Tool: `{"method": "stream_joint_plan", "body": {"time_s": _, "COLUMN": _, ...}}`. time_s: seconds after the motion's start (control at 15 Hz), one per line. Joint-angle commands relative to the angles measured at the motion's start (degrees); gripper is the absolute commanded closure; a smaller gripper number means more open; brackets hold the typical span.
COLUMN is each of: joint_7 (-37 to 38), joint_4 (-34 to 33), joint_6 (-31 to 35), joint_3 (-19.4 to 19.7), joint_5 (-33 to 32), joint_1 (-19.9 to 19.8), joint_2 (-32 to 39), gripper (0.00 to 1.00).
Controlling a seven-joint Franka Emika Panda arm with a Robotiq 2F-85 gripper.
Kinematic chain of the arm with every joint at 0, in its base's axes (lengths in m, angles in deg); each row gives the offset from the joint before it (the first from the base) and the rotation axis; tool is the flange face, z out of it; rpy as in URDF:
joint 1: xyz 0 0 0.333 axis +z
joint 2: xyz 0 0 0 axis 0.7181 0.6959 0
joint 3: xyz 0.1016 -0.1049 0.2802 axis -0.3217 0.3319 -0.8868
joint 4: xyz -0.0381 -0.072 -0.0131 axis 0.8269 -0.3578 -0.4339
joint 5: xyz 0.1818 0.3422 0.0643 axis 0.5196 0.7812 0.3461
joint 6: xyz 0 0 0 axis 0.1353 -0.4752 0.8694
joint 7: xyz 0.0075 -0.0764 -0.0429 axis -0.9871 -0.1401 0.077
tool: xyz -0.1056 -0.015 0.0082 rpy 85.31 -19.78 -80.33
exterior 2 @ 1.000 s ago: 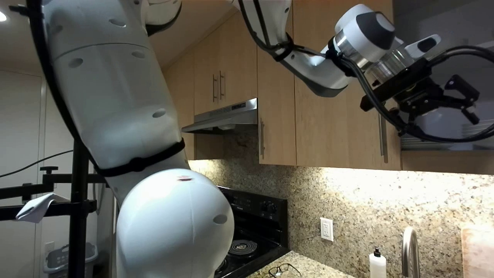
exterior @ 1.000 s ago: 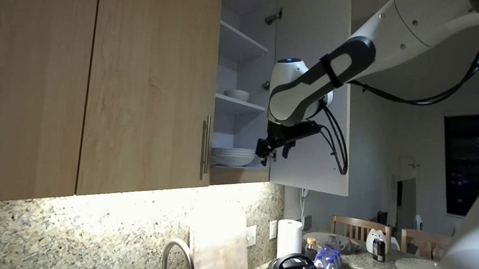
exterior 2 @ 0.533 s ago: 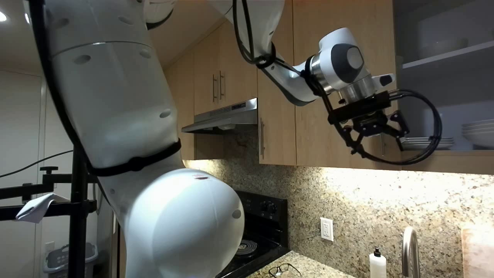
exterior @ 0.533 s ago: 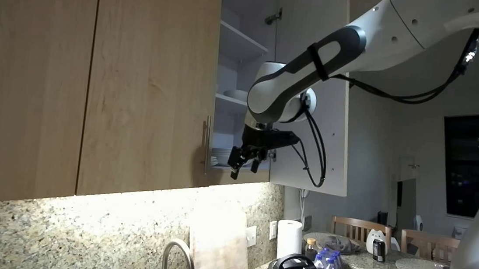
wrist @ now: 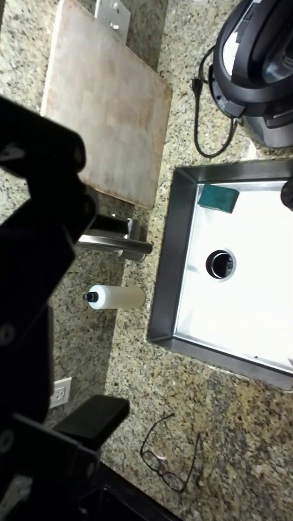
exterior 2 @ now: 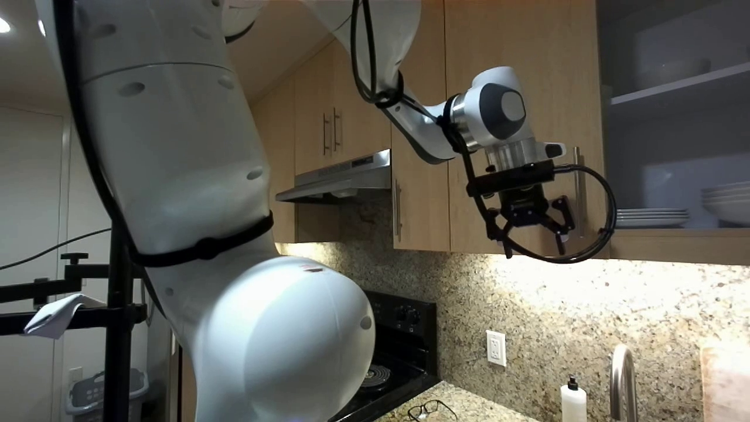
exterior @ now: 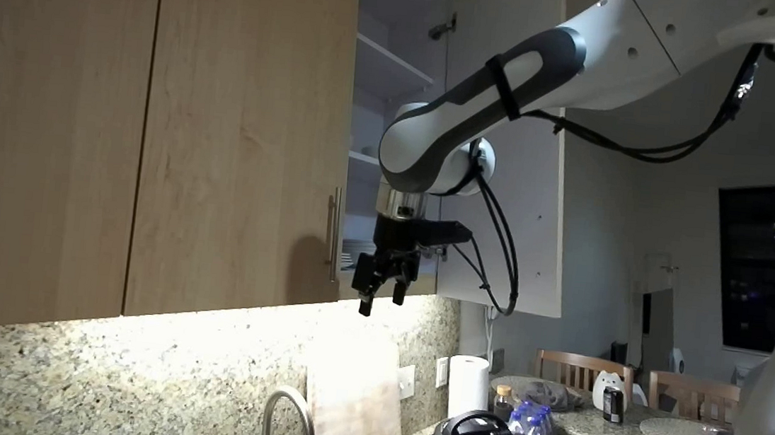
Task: Open the right cabinet door
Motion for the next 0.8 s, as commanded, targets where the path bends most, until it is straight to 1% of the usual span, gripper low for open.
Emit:
{"method": "stream_joint_plan", "body": {"time_s": 0.0, "joint_7": 2.2, "joint_4": 1.4, "joint_6": -4.5, "joint_3": -2.0, "joint_5": 1.0, "joint_1": -1.1, "joint_2": -2.1, "gripper": 0.00}}
{"method": "stream_joint_plan", "body": {"time_s": 0.13, "joint_7": 4.1, "joint_4": 2.4, "joint_6": -5.6, "joint_3": -2.3, "joint_5": 1.7, "joint_1": -1.2, "joint_2": -3.2, "gripper": 0.00}}
{"method": "stream_joint_plan", "body": {"time_s": 0.47, "joint_7": 9.4, "joint_4": 7.1, "joint_6": -5.4, "joint_3": -2.4, "joint_5": 2.8, "joint_1": -2.2, "joint_2": -7.6, "gripper": 0.00}}
{"method": "stream_joint_plan", "body": {"time_s": 0.73, "joint_7": 10.8, "joint_4": 10.3, "joint_6": -6.8, "joint_3": -2.2, "joint_5": 2.4, "joint_1": -3.5, "joint_2": -11.3, "gripper": 0.00}}
